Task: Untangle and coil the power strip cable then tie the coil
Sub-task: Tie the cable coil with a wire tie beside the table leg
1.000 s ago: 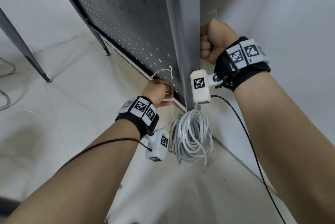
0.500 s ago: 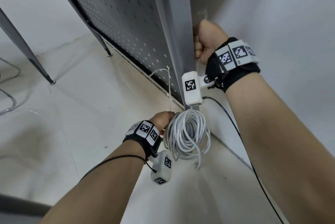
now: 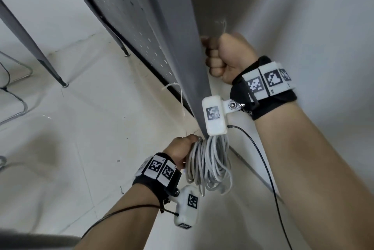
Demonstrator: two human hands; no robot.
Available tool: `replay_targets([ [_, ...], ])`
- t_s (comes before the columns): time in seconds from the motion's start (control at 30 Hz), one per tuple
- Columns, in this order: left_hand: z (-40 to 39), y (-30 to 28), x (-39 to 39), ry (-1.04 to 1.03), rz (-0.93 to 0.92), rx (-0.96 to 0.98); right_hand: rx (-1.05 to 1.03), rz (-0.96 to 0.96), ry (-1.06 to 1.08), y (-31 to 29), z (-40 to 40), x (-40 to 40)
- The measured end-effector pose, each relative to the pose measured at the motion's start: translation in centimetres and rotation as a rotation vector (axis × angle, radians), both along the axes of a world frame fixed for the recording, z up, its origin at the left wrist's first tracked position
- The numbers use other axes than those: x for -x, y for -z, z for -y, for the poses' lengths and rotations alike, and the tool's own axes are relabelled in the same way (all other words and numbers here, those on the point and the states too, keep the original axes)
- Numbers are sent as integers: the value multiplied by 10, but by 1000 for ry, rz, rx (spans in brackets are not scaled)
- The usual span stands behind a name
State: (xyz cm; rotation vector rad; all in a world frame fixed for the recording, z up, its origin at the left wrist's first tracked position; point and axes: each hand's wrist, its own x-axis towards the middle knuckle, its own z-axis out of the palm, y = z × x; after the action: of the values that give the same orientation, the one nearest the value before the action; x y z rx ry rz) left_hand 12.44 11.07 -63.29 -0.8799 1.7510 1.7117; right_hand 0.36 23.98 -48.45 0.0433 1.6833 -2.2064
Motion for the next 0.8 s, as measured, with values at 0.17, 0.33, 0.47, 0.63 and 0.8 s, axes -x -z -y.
replay_targets([
  [0.17,-6,-16,-4,-92,-32,-17,-44,8,-83,-8,-8,-3],
  [0.33,-8,-26,-10,-144,-92,-40,-71,-38,-139,-15,-5,-8],
  [0.47,-13,-43,-11,-142,-139,-22,-99,-84,-146,-14,-12,-12],
  [0.63,-17,-72,-19,-231,-170,-184,-112,-115,-179,-14,-14,-14],
  [0.8,-8,-94,-31,-257,-282,-286,-109,-82,-190,-11,-14,-13],
])
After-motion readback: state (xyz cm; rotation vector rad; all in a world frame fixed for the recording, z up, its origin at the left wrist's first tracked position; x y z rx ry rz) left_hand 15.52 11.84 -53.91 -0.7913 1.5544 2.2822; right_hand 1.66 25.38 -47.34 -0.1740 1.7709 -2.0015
